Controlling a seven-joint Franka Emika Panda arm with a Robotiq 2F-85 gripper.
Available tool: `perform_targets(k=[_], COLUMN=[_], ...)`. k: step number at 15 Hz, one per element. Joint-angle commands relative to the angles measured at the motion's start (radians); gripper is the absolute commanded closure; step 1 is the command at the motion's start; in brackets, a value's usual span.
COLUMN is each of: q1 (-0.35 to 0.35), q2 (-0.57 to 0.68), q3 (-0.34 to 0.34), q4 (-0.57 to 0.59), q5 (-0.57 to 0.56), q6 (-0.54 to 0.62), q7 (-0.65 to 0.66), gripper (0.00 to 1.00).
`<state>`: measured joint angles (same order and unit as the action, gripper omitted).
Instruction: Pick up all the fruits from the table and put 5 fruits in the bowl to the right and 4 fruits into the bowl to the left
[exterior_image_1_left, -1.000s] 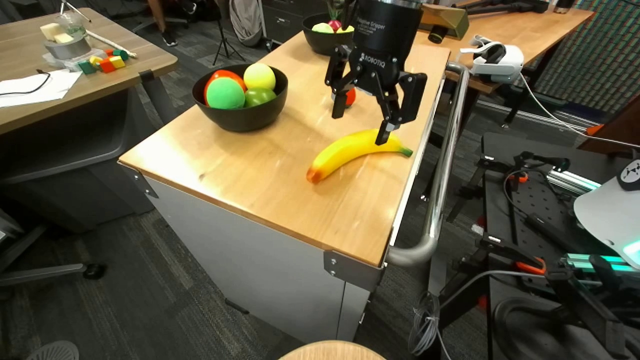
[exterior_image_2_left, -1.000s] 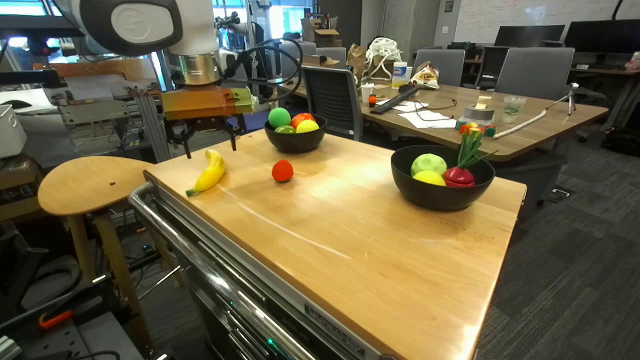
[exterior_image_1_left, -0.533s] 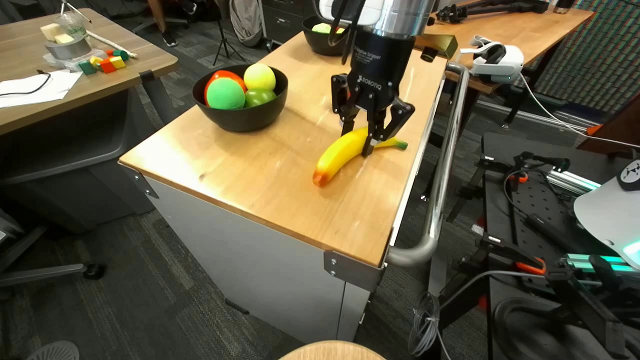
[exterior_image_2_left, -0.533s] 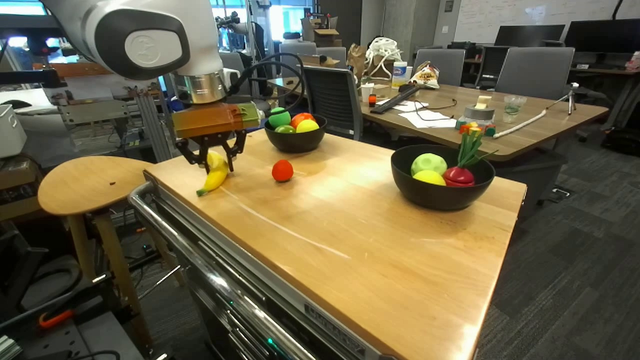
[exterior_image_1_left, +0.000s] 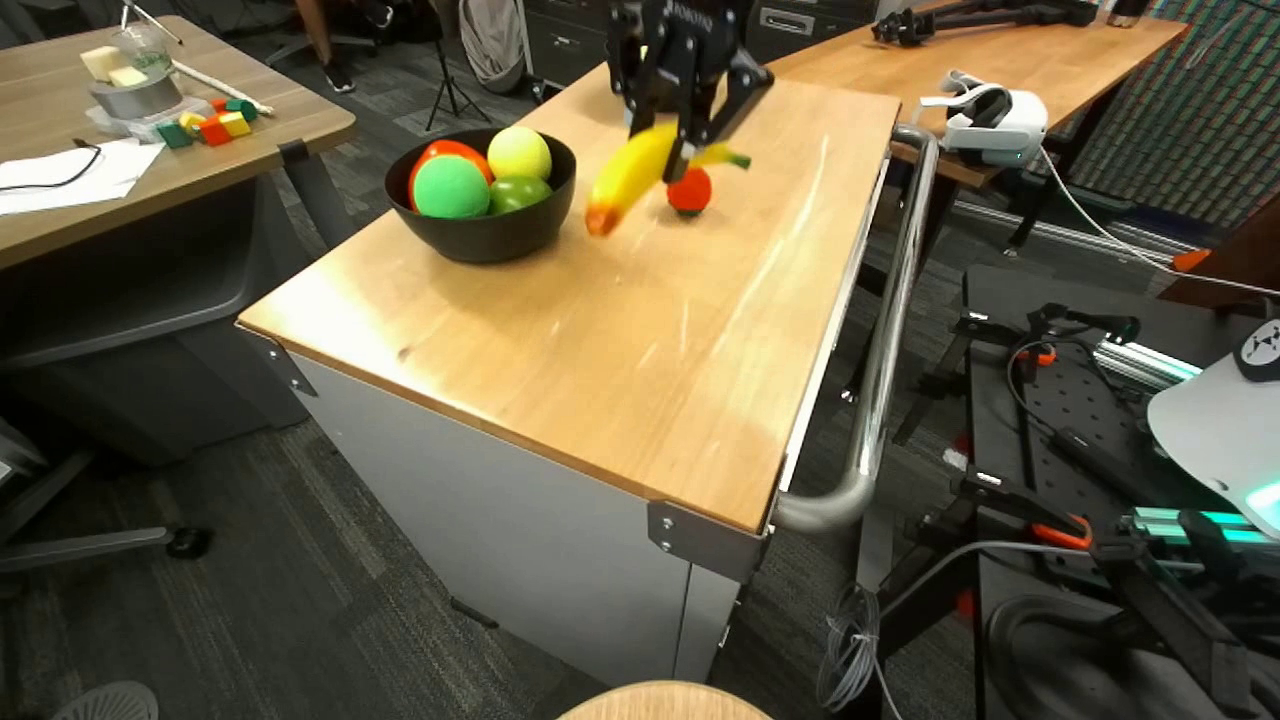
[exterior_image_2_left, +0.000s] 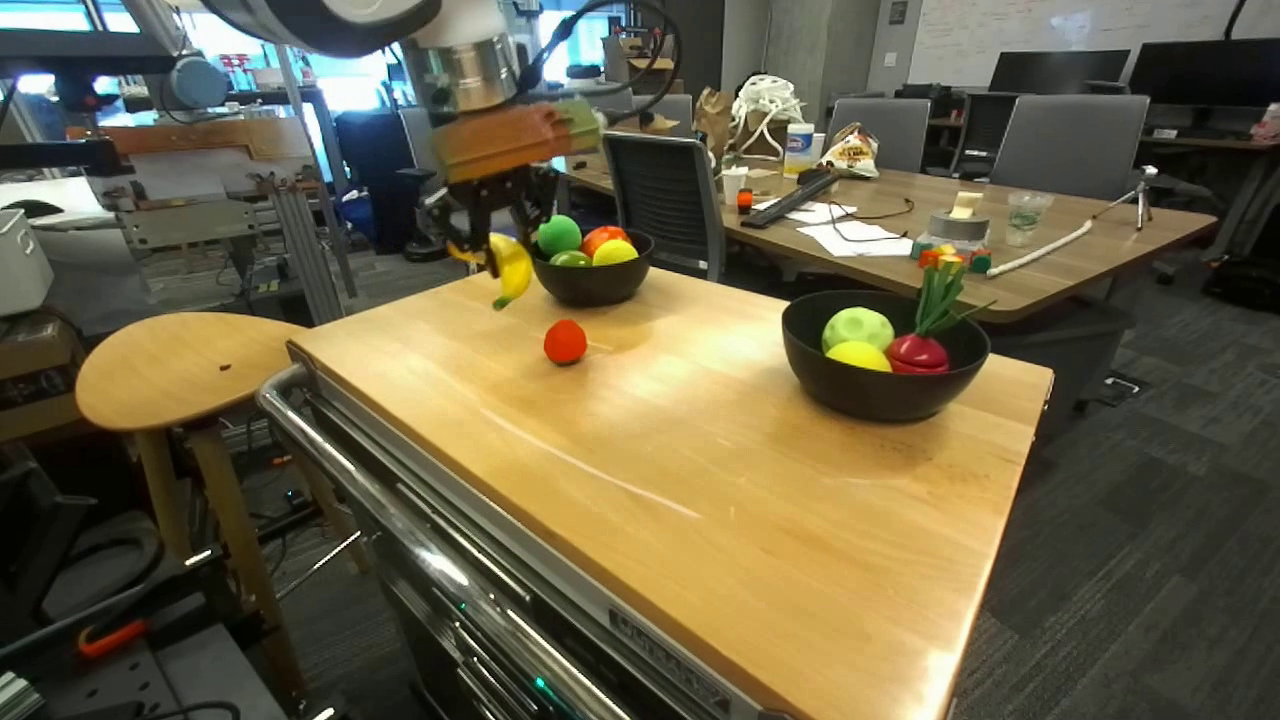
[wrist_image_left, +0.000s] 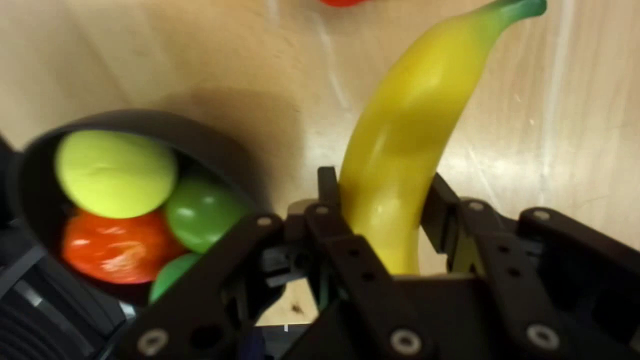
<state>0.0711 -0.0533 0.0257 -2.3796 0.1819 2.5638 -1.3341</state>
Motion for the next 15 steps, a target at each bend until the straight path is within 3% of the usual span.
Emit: perform_targets(k=[1, 5, 9, 15], q1=[-0.061, -0.151, -0.205, -0.231], q2=[-0.044, 0.018, 0.147, 0.337], q3=[-0.062, -0.165, -0.228, -0.195], q4=[0.107, 0.241, 0.279, 0.349], q5=[-0.118, -0.185, -0.126, -0.059], q6=[0.005, 0.078, 0.342, 0.442], q7=[-0.090, -0.118, -0.123, -0.138], gripper=[0.84, 0.84, 0.84, 0.84])
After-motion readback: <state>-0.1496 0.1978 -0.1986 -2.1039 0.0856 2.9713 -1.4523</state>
